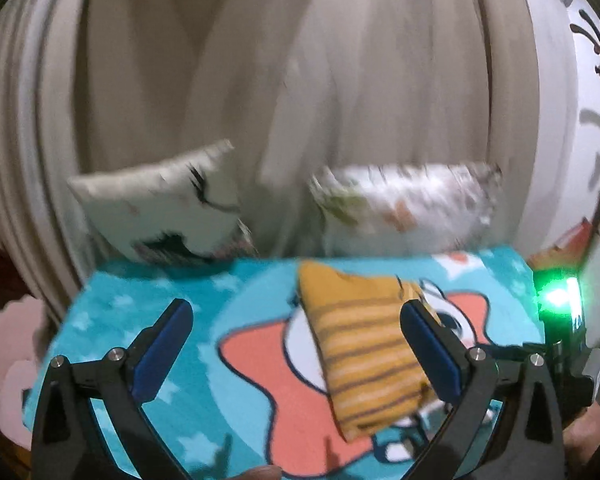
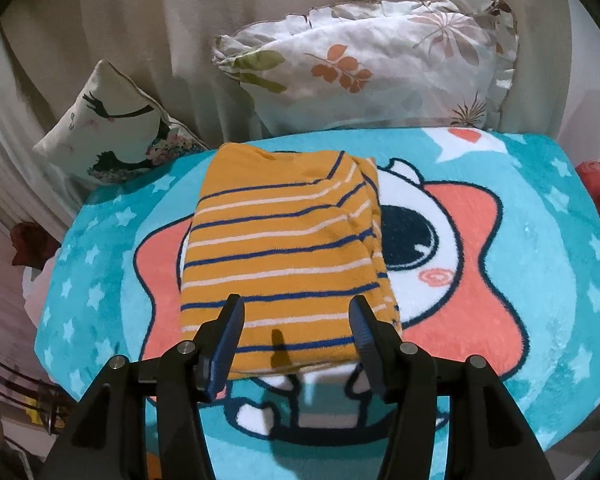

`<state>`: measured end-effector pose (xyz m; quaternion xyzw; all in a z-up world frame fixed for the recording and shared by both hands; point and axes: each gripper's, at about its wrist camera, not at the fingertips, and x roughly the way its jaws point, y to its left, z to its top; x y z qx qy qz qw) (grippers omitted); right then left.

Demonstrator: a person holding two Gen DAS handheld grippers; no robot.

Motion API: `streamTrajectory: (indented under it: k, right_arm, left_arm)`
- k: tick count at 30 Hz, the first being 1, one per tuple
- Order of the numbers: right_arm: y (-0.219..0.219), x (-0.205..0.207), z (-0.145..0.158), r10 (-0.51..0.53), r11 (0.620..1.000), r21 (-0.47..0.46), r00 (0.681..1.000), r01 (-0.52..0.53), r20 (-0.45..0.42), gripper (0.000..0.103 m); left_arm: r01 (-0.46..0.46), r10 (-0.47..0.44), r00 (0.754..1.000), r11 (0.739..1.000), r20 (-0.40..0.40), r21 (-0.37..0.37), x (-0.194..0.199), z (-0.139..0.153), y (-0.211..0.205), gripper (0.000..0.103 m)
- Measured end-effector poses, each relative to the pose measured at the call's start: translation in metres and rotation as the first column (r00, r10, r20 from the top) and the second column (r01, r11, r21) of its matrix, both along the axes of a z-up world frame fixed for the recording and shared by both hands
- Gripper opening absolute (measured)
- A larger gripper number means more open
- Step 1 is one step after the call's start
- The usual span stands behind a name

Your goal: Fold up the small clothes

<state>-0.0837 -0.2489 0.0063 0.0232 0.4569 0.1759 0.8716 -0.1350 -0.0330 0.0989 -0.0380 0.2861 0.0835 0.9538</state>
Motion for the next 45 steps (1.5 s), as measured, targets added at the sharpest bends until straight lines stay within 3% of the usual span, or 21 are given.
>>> streamTrajectory:
  k: [3,7,13,29,45]
  right_arm:
    - [-0.002,-0.004,-0.006,-0.014,1.000,-0.013,1.000,0.014,-0.019,0.059]
    - [-0.009,-0.011,-0.020,-0.046,0.998,-0.039,0.997,0.044,-0.056,0.060]
    - [-0.013,-0.017,-0.039,-0.088,0.994,-0.070,0.990,0.081,-0.108,0.060]
    - [0.033,-0.022,-0.046,-0.042,0.993,-0.114,0.995,0.032,-0.090,0.063]
    - [0.022,-0.031,-0.037,-0.028,0.992,-0.125,0.999,0.022,-0.045,0.065]
  left_arm:
    - [0.012,-0.023,0.990,0.996,-0.136,-0.084,0.014,-0.030,-0.001,0.103]
    - [0.015,-0.045,0.954,0.995,-0.298,-0.102,0.025,-0.072,-0.004,0.103]
    - [-0.010,-0.054,0.921,0.987,-0.385,-0.163,0.017,-0.104,-0.005,0.103]
    - [-0.018,-0.051,0.916,0.986,-0.399,-0.168,0.004,-0.107,0.013,0.103]
    - [-0.027,-0.044,0.918,0.985,-0.394,-0.173,-0.002,-0.099,-0.007,0.103]
